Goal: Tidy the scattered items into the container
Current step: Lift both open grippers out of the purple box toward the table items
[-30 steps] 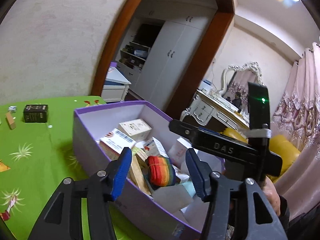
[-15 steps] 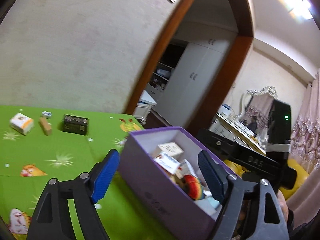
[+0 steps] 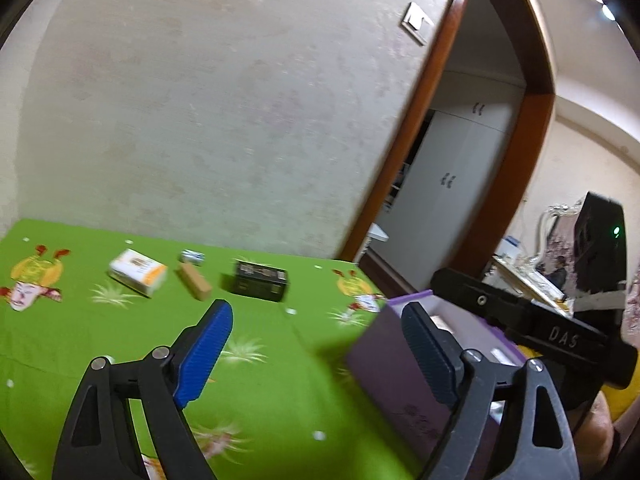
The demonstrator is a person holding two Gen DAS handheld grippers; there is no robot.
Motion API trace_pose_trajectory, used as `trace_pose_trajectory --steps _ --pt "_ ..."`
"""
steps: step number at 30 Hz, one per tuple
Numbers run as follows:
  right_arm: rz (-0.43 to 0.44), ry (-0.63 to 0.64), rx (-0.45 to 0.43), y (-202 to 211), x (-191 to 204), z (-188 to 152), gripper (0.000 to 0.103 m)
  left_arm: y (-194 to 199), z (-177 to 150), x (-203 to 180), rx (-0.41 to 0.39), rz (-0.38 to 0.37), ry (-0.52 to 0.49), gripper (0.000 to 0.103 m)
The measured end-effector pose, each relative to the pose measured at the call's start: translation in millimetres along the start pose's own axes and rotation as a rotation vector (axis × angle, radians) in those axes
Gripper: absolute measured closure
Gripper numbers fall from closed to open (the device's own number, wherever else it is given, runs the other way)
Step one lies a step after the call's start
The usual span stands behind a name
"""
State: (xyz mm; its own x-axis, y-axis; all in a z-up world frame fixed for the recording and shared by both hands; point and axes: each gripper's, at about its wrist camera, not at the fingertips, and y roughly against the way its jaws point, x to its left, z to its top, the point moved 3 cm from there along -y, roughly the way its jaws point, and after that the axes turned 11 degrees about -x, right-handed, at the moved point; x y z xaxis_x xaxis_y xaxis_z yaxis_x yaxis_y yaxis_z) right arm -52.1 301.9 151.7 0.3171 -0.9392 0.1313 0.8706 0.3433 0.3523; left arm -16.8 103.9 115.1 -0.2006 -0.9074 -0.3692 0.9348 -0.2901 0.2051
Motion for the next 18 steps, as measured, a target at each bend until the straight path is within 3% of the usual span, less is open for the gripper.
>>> trace_pose_trajectory --steps 11,18 --pt "-0.012 0.006 0.04 -47 32 -9 0.001 -28 0 58 0.021 0.159 -0.057 0.013" --pt "-0.03 0.002 0.052 -73 40 -14 0.001 -57 -3 84 0.029 0.196 -0.169 0.013"
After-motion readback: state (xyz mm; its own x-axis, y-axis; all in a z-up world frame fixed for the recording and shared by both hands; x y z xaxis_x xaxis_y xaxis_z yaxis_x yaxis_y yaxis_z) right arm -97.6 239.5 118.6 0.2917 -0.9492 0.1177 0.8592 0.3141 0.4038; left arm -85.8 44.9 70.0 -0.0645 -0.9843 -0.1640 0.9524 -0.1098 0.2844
